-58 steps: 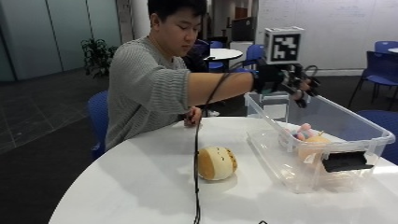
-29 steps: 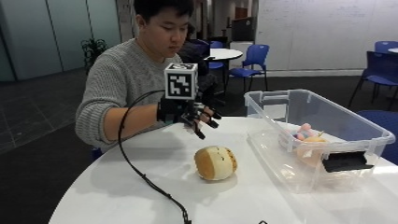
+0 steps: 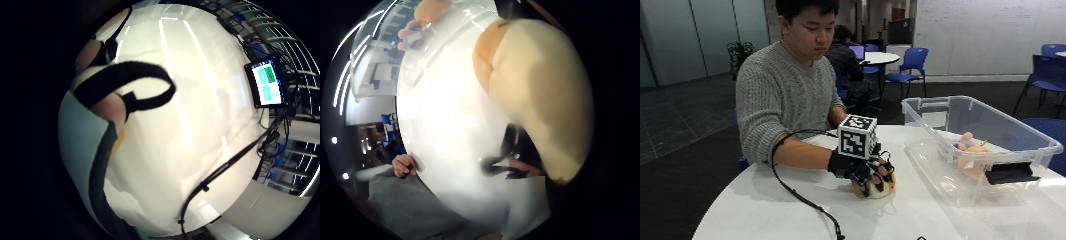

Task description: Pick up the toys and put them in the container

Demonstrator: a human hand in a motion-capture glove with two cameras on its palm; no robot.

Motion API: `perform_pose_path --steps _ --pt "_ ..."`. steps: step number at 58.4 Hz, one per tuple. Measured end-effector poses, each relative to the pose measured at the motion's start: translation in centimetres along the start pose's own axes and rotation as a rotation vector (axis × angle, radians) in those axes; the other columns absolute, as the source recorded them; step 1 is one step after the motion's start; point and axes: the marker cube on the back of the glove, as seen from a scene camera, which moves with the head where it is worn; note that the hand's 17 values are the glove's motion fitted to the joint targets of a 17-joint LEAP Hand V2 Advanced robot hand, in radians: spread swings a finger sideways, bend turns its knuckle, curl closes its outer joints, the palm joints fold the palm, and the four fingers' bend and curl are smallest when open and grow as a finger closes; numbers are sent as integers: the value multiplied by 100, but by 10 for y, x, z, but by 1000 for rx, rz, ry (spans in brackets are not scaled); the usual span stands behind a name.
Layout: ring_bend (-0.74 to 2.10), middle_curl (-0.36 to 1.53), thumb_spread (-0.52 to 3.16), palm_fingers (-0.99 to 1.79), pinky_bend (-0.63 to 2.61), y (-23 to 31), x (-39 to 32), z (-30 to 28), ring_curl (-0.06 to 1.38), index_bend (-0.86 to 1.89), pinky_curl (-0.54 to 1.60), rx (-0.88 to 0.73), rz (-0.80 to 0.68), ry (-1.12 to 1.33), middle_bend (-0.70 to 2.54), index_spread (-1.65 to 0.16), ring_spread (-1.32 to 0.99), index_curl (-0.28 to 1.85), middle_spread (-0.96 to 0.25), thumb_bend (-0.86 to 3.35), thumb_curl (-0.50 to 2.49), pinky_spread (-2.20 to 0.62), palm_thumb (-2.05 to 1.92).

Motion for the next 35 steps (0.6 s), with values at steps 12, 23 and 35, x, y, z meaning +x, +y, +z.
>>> perform_pose_path --steps 12,23,35 --pt "99 46 144 51 135 -4 -7 -4 42 11 34 33 -39 31 40 -38 -36 27 -25 18 49 -31 49" --pt "98 51 125 55 132 -9 -15 -69 44 16 35 139 -77 -8 44 -38 -41 28 -29 18 61 -36 61" --pt "94 56 106 58 127 -22 -36 -227 45 17 35 361 -188 80 43 -40 -44 31 -31 13 71 -38 63"
